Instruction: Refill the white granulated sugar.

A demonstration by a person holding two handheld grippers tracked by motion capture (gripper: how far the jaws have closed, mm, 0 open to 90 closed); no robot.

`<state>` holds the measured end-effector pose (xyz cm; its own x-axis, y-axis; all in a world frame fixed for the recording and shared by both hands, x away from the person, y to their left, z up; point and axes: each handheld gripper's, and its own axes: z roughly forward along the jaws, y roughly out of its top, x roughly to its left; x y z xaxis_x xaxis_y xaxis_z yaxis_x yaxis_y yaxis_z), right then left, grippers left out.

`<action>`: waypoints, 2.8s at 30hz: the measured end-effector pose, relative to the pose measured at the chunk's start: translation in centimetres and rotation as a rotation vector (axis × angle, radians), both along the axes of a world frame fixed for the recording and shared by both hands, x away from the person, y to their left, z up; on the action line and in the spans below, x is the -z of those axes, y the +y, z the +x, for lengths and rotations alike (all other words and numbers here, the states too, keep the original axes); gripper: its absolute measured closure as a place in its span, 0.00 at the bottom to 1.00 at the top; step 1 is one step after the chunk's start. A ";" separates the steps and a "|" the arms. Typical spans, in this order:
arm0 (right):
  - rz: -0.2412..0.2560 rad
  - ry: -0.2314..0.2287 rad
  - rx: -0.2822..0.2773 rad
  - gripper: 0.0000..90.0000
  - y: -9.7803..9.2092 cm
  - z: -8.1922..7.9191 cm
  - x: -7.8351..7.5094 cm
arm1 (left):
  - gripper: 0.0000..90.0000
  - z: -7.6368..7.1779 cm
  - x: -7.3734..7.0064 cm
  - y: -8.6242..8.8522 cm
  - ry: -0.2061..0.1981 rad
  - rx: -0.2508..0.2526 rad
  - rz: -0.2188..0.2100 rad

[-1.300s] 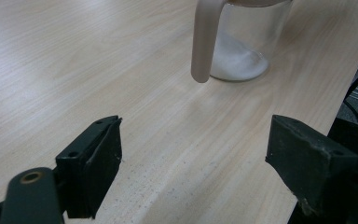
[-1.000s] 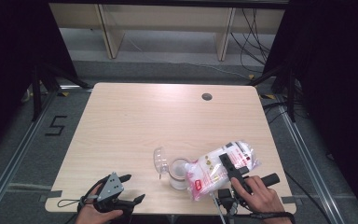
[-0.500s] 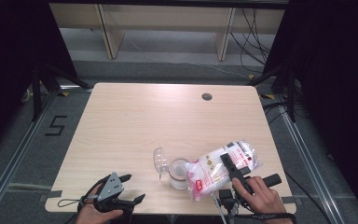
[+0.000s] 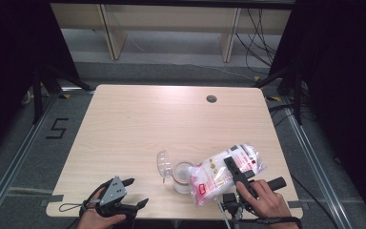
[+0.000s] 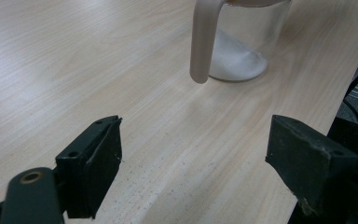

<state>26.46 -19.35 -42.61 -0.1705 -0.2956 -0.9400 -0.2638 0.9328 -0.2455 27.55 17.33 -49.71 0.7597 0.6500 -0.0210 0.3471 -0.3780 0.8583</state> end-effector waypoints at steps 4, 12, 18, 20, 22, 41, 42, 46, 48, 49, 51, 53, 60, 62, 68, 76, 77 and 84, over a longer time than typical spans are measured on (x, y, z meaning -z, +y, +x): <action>-0.002 0.003 -0.001 0.63 0.0 0.0 0.0 | 0.20 -0.1 0.0 0.0 -0.003 -0.001 0.003; -0.027 -0.005 -0.004 0.63 0.0 -0.2 -0.3 | 0.20 0.0 0.1 -0.1 0.006 0.002 -0.005; -0.043 -0.016 -0.024 0.64 0.1 0.1 -0.4 | 0.20 -0.1 0.1 -0.1 -0.001 -0.002 0.000; -0.034 -0.010 0.002 0.64 -0.1 0.0 -0.4 | 0.20 -0.1 0.1 -0.1 -0.001 -0.002 0.000; -0.021 -0.007 0.005 0.64 -0.2 0.0 -0.3 | 0.20 -0.1 0.1 -0.1 0.001 -0.004 -0.006; -0.050 -0.006 -0.023 0.65 0.1 0.0 -0.4 | 0.20 0.0 0.1 0.0 -0.006 -0.002 -0.003; -0.051 -0.007 -0.026 0.65 0.2 0.0 -0.5 | 0.20 0.0 0.0 0.0 -0.017 0.010 0.010; -0.024 -0.006 -0.015 0.65 -0.1 0.0 -0.5 | 0.20 -0.1 0.0 0.0 -0.005 -0.003 0.007; -0.020 -0.012 0.001 0.66 -0.3 -0.1 -0.6 | 0.20 0.0 -0.1 0.1 -0.024 0.011 0.021; -0.040 -0.016 -0.019 0.66 -0.3 0.0 -0.9 | 0.20 0.0 -0.1 0.1 -0.015 0.007 0.010; -0.008 -0.013 0.004 0.66 -0.5 -0.2 -0.8 | 0.20 0.0 -0.1 0.0 -0.012 0.003 0.007; -0.022 -0.016 -0.010 0.66 -0.4 -0.2 -0.9 | 0.20 0.1 -0.1 0.1 -0.024 0.013 0.023; 0.005 -0.006 -0.005 0.66 -0.4 -0.3 -0.7 | 0.20 0.1 -0.1 0.1 -0.026 0.015 0.025; -0.013 -0.013 -0.017 0.66 -0.3 -0.3 -0.9 | 0.20 0.1 -0.1 0.1 -0.025 0.014 0.024; -0.033 -0.018 -0.024 0.67 -0.3 -0.3 -1.1 | 0.20 0.0 -0.1 0.1 -0.013 -0.003 0.015; -0.024 -0.033 -0.025 0.67 -0.4 -0.5 -1.5 | 0.20 0.0 -0.2 0.1 -0.022 -0.007 0.007; -0.011 -0.031 -0.015 0.67 -0.5 -0.6 -1.4 | 0.20 0.0 -0.2 0.1 -0.014 -0.001 0.013; -0.008 -0.033 -0.025 0.68 -0.4 -0.7 -1.4 | 0.20 0.0 -0.1 0.0 -0.018 -0.004 0.029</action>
<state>25.78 -19.72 -41.20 -0.1324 -0.3065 -0.9426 -0.2784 0.9242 -0.2614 27.55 17.37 -49.56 0.7570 0.6534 0.0119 0.3331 -0.4015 0.8531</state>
